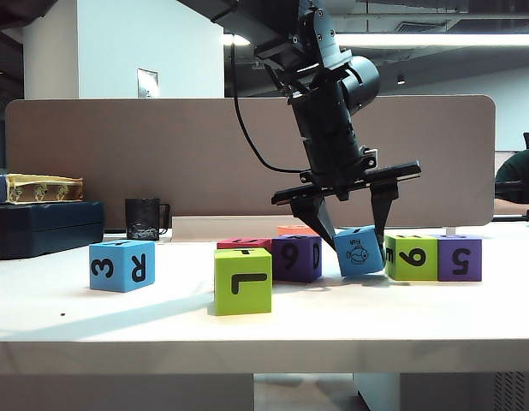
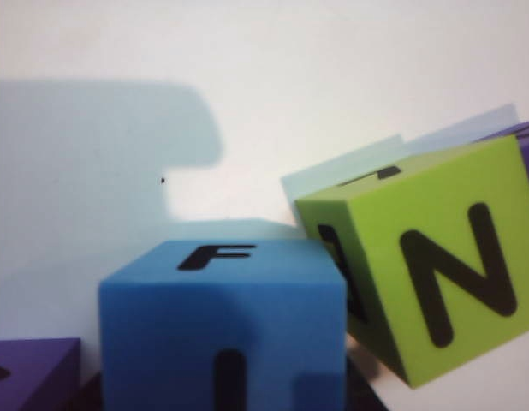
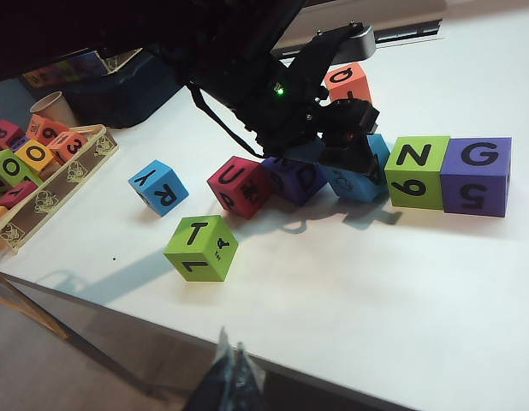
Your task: Select the appropriate blocks from the scattered letter blocks on the table and arrange them in a row to spell out "TURING".
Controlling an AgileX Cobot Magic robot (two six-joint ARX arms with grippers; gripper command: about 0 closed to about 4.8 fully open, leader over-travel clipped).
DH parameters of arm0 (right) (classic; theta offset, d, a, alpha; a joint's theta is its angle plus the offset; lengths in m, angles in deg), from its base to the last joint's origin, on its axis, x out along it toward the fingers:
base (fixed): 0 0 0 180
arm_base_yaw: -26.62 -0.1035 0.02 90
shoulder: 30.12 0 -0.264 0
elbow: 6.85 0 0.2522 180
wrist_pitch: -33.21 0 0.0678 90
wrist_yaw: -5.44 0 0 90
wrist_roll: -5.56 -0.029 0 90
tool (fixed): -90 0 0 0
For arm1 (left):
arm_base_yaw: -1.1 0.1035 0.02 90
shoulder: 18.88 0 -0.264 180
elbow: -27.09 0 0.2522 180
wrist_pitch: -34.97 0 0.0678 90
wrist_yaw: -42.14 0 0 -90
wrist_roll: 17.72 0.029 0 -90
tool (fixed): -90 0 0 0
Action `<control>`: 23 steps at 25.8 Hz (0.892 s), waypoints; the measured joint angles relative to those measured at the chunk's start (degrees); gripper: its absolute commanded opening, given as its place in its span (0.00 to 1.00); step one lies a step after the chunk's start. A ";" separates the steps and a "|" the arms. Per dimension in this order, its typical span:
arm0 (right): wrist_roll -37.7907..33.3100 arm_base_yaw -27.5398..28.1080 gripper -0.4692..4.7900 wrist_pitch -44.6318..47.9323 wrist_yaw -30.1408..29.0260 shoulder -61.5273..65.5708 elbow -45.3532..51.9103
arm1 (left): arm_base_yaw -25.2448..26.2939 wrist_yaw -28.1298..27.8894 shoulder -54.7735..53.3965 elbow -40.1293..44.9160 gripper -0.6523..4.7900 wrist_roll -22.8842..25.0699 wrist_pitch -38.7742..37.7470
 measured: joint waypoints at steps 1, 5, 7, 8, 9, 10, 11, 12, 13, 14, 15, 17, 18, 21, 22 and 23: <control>0.00 0.00 0.09 0.00 0.00 0.00 0.00 | 0.00 0.02 0.00 0.00 0.66 -0.13 -0.11; 0.00 0.00 0.09 0.00 0.00 0.00 0.00 | 0.00 0.00 0.00 -0.02 0.76 -0.15 -0.76; 0.00 0.00 0.09 0.00 0.00 0.00 0.00 | 0.00 0.02 0.00 -0.02 0.76 -0.13 -0.81; 0.00 0.00 0.09 0.00 0.00 0.00 0.00 | 0.00 0.02 0.00 -0.02 0.76 -0.15 -0.81; 0.00 0.00 0.09 0.00 0.00 0.00 0.00 | 0.00 0.02 0.00 -0.02 0.76 -0.15 -0.79; 0.00 0.00 0.09 0.00 0.00 0.00 0.00 | 0.00 0.02 0.00 0.00 0.76 -0.15 -0.79; 0.00 0.00 0.09 0.00 0.00 0.00 0.00 | 0.00 0.02 0.00 0.00 0.76 -0.13 -0.76; 0.00 0.00 0.09 0.00 0.00 0.00 0.00 | 0.00 0.02 0.00 0.00 0.76 -0.13 -0.70; 0.00 0.00 0.09 0.00 0.00 0.00 0.00 | 0.00 0.02 0.02 -0.02 0.76 -0.07 -0.63; 0.00 0.00 0.09 0.02 0.00 0.00 0.00 | 0.02 0.02 0.15 0.00 0.76 0.17 -0.66; 0.00 0.00 0.09 0.00 0.00 0.02 0.00 | 0.11 0.02 0.33 0.00 0.76 0.72 -0.63; 0.00 0.00 0.09 0.00 0.00 0.02 0.00 | 0.22 -0.48 1.05 0.11 0.76 1.27 -0.66; 0.00 0.00 0.09 0.00 0.00 0.02 0.00 | 0.28 -0.74 1.49 0.11 0.76 1.53 -0.66; 0.00 0.00 0.09 0.00 0.00 0.02 0.00 | 0.66 -1.05 3.61 0.11 0.76 3.61 -0.66; 0.00 0.00 0.09 0.02 0.00 0.00 0.00 | 0.85 -1.46 4.52 0.11 0.76 4.46 -0.66; 0.00 0.00 0.09 0.00 0.00 0.00 0.00 | 0.98 -1.70 5.29 0.11 0.74 5.31 -0.76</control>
